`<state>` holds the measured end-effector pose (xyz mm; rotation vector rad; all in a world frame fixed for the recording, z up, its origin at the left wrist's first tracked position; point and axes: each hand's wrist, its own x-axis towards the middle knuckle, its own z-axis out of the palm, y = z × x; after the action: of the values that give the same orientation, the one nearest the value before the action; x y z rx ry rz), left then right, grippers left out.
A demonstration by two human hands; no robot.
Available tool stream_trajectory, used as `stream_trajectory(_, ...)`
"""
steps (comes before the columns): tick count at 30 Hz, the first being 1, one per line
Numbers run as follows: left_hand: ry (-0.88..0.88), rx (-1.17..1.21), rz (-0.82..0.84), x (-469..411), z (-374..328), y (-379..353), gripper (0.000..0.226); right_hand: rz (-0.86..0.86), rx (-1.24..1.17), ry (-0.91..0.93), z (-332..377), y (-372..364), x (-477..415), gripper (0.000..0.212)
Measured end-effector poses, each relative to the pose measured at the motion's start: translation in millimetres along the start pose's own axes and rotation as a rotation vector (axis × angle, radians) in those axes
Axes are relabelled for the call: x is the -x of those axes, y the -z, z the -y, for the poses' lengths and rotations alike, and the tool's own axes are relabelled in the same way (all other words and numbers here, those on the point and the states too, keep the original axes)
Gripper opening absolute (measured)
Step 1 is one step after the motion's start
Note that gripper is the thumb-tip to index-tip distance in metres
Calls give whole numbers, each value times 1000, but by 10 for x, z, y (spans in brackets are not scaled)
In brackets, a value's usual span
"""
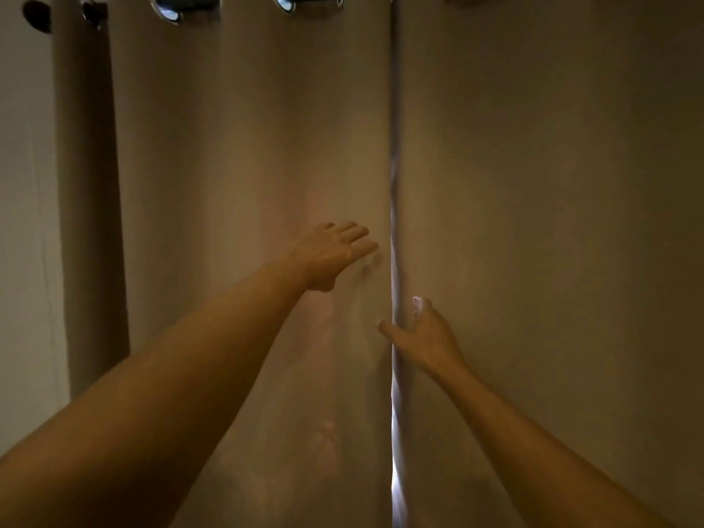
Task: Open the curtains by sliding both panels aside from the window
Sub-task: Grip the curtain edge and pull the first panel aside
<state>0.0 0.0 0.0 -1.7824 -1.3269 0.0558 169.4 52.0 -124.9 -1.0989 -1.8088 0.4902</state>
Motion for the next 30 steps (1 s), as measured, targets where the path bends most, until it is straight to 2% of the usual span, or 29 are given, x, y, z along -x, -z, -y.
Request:
stream_trajectory(6, -174, -282, -41, -518, 310, -96, 116, -133, -158, 62, -187, -495, -373, 103)
stream_trajectory(8, -214, -328, -73, -708, 369, -116, 119, -188, -171, 92, -212, -608, -525, 104)
stream_trajectory(12, -286, -394, -28, -1021, 431, -148, 116, -265, -145, 180, -229, -773, -746, 107)
stream_trajectory(13, -309, -410, -19, -1068, 434, -153, 111, -271, -140, 181, -230, -801, -788, 108)
stream_trajectory(16, -330, -415, 22, -1177, 446, -203, 74, -289, -132, 165, -246, -893, -893, 108)
stream_trajectory(19, -341, -413, 41, -1208, 477, -249, 71, -280, -195, 165, -265, -994, -987, 100)
stream_trajectory(24, -440, -315, -116, -1253, 759, -514, 53, -353, -226, 192, -205, -1133, -1090, 67)
stream_trajectory(26, -466, -272, -164, -1257, 898, -603, 51, -360, -219, 223, -185, -1190, -1129, 61)
stream_trajectory(28, -459, -233, -219, -1215, 1020, -644, 33, -358, -212, 255, -177, -1254, -1177, 56)
stream_trajectory(30, -436, -188, -246, -1170, 1173, -731, 32, -376, -198, 289, -154, -1331, -1224, 51)
